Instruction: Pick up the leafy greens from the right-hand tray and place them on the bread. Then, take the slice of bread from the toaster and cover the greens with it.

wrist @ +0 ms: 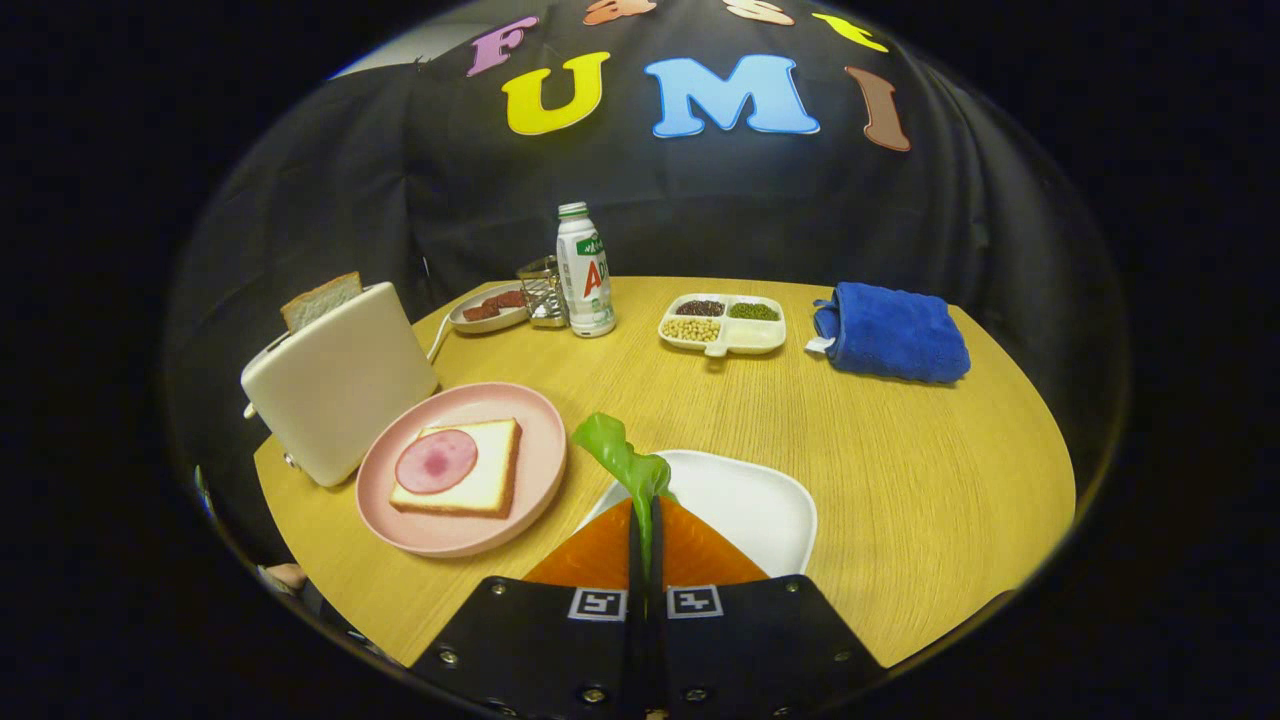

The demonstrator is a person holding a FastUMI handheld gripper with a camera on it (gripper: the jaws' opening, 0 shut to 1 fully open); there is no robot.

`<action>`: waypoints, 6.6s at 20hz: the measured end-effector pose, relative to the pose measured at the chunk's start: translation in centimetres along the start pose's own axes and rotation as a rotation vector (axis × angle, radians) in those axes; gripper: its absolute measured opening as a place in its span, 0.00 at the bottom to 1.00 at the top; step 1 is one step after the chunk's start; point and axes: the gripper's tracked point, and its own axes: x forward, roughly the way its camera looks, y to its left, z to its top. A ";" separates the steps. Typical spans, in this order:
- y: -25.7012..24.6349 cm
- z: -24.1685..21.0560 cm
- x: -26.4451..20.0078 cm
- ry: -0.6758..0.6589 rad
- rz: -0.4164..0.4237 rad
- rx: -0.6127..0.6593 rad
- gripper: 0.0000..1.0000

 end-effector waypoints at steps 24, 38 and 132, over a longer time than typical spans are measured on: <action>17.7 2.8 4.2 -0.055 0.315 0.096 0.00; 16.2 2.1 7.7 -0.105 0.243 0.009 0.67; 24.0 18.5 -2.8 -0.489 0.082 -0.155 0.12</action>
